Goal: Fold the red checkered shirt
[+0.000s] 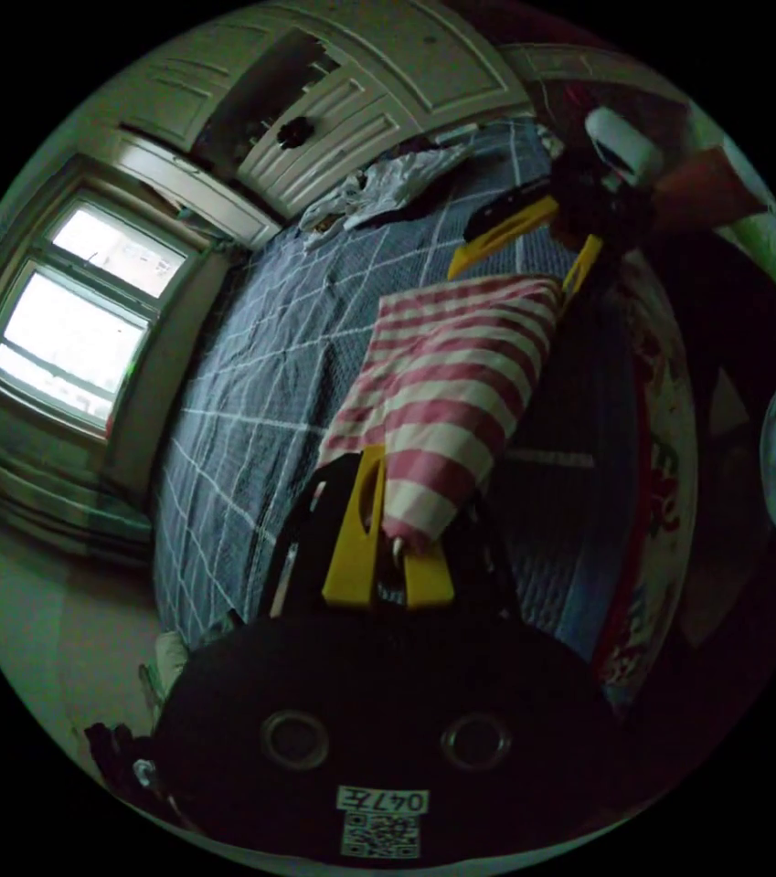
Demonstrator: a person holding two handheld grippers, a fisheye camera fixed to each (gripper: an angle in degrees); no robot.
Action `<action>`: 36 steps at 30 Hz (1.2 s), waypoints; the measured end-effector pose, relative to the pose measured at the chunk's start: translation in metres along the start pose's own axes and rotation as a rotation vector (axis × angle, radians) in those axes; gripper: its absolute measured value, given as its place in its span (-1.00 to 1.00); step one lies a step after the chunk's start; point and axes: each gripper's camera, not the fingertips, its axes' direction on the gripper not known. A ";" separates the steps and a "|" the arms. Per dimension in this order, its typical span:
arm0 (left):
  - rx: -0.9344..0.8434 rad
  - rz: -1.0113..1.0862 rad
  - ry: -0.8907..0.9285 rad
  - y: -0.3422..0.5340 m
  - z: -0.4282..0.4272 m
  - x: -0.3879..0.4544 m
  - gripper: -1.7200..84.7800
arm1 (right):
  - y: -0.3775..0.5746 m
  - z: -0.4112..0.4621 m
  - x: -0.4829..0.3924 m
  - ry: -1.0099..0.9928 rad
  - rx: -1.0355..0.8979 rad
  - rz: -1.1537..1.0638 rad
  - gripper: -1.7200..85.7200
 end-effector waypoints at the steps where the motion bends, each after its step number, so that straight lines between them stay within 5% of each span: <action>1: 0.011 -0.033 0.033 0.004 -0.004 -0.013 -0.98 | -0.004 0.004 -0.001 0.022 0.009 -0.001 -0.69; 3: 0.016 -0.075 0.080 0.011 -0.009 -0.031 -0.98 | -0.021 0.015 -0.008 0.039 0.025 -0.043 -0.90; 9: 0.065 -0.182 0.146 0.052 -0.039 -0.077 -0.98 | -0.097 0.004 -0.004 0.083 0.087 -0.172 -0.95; 16: 0.071 -0.505 0.200 0.143 -0.116 -0.111 -0.98 | -0.247 0.007 0.030 -0.192 0.115 -0.338 -0.96; 29: 0.229 -1.335 0.084 0.341 -0.118 -0.272 -0.98 | -0.636 0.214 0.029 -0.432 0.022 -0.426 -0.97; 36: 0.412 -1.776 -0.033 0.442 -0.075 -0.336 -0.97 | -0.806 0.329 -0.027 -0.369 0.044 -0.488 -0.97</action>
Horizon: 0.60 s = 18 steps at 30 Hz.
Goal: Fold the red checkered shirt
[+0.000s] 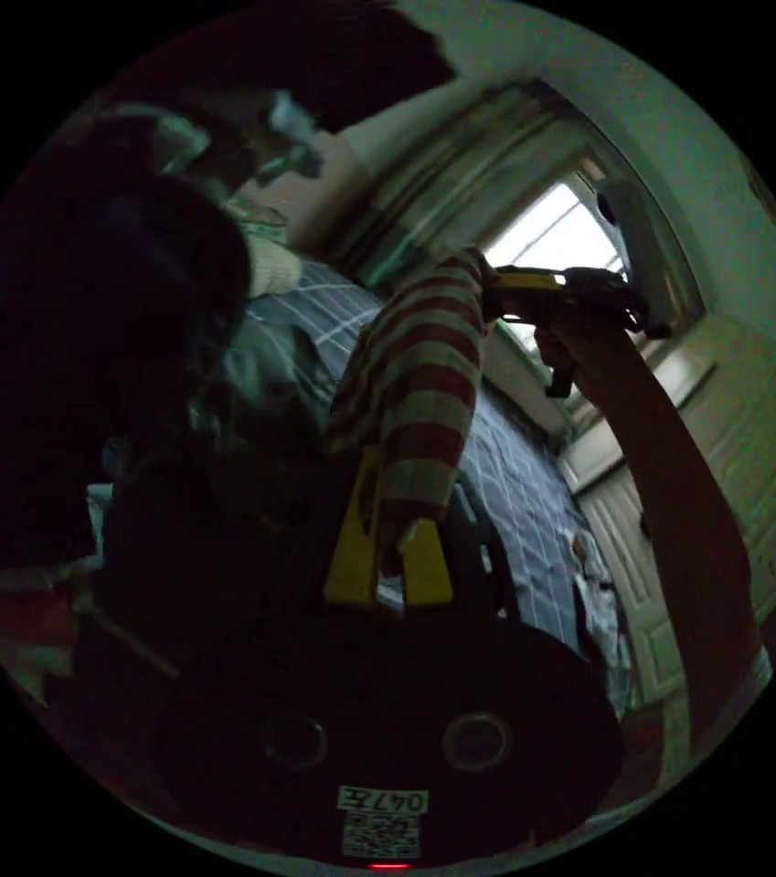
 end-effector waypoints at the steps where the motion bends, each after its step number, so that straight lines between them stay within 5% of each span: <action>1: 0.043 -0.040 -0.047 -0.008 0.004 -0.010 -0.97 | -0.011 0.010 0.003 0.003 0.012 -0.004 -0.97; 7: 0.135 -0.227 -0.350 -0.034 -0.003 -0.049 -0.91 | -0.096 0.110 0.010 -0.077 0.183 0.009 -0.97; 13: 0.144 -0.393 -0.319 -0.030 -0.022 -0.086 -0.91 | -0.143 0.188 0.020 -0.272 0.177 0.074 -0.93; 18: 0.180 -0.316 -0.361 -0.026 -0.038 -0.058 -0.98 | -0.159 0.182 0.071 -0.326 0.184 0.160 -0.59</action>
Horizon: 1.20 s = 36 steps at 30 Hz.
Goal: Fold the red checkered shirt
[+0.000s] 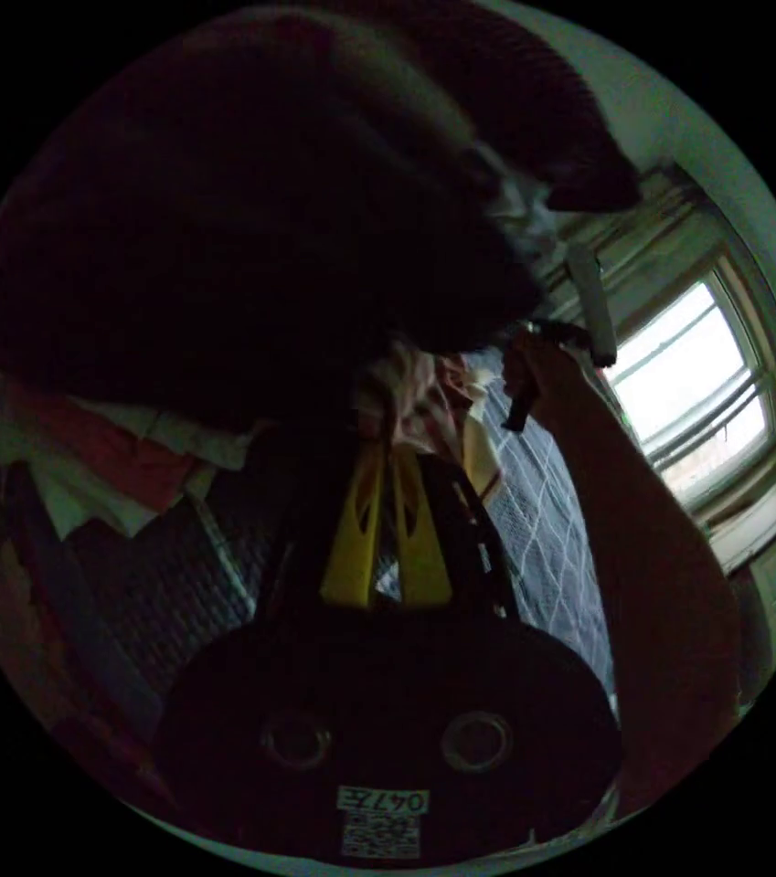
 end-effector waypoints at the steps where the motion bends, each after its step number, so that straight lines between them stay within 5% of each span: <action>1: 0.007 0.065 0.009 0.003 -0.006 0.008 -0.98 | -0.003 -0.002 0.005 -0.006 -0.005 0.018 -0.59; 4: 0.035 0.154 0.006 0.016 -0.023 0.014 -0.98 | -0.006 -0.018 0.021 -0.002 0.009 0.033 -0.71; 9: 0.219 0.290 0.122 0.026 -0.037 0.017 -0.98 | 0.035 -0.058 0.027 0.183 0.320 0.150 -0.95; 18: 0.145 0.247 -0.188 0.004 -0.009 0.031 -0.98 | 0.012 0.009 0.033 0.239 0.124 0.132 -0.97; 23: 0.182 0.231 -0.178 0.018 -0.011 0.023 -0.98 | -0.004 0.078 0.063 0.184 -0.111 0.201 -0.97; 30: 0.191 0.258 -0.206 0.036 -0.009 0.027 -0.98 | 0.015 0.060 0.081 0.056 0.012 0.359 -0.97; 36: 0.251 0.330 -0.174 0.059 -0.024 0.038 -0.98 | 0.019 0.005 0.016 -0.030 0.230 0.116 -0.96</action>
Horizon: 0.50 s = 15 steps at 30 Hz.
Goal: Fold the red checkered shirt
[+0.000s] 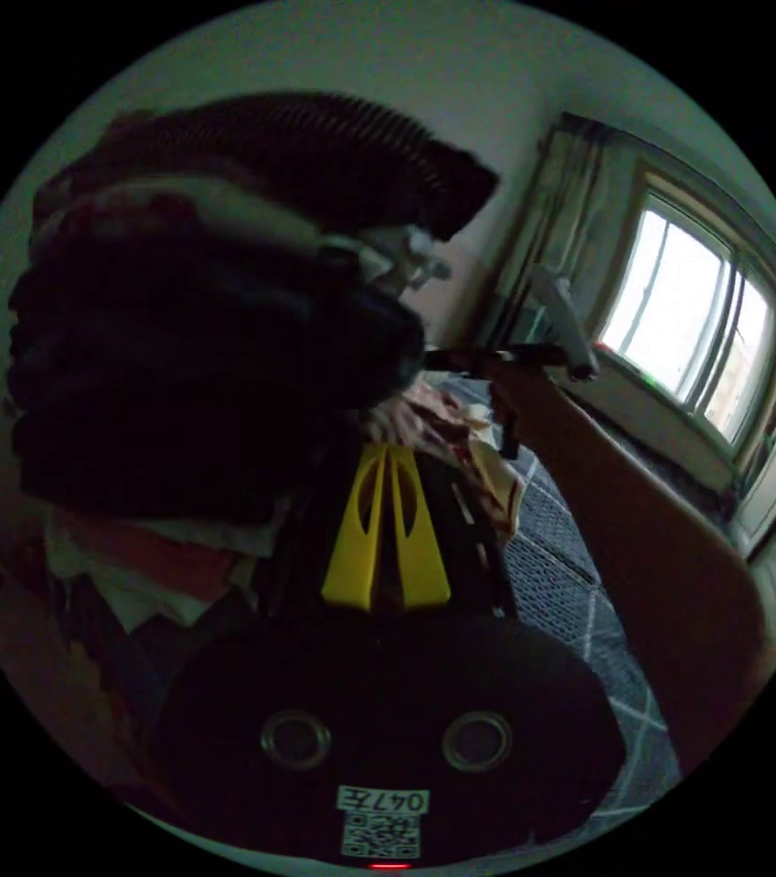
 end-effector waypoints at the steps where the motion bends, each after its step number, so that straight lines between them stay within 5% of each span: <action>1: 0.056 0.085 -0.035 0.003 -0.007 0.012 -0.98 | -0.002 0.001 -0.008 -0.017 -0.011 -0.025 -0.96; 6: 0.062 0.287 -0.242 0.018 0.000 0.044 -0.98 | -0.008 0.036 -0.055 -0.049 -0.211 -0.126 -0.94; 10: -0.341 0.117 -0.191 0.026 0.043 0.017 -0.98 | 0.016 0.039 -0.065 -0.087 -0.283 -0.076 -0.95; 13: -0.377 0.016 -0.094 0.037 0.039 0.003 -0.98 | 0.034 0.008 -0.067 -0.129 -0.229 -0.041 -0.97; 15: -0.342 0.028 -0.096 0.044 0.024 0.009 -0.98 | 0.054 -0.046 -0.062 -0.152 -0.027 0.025 -0.97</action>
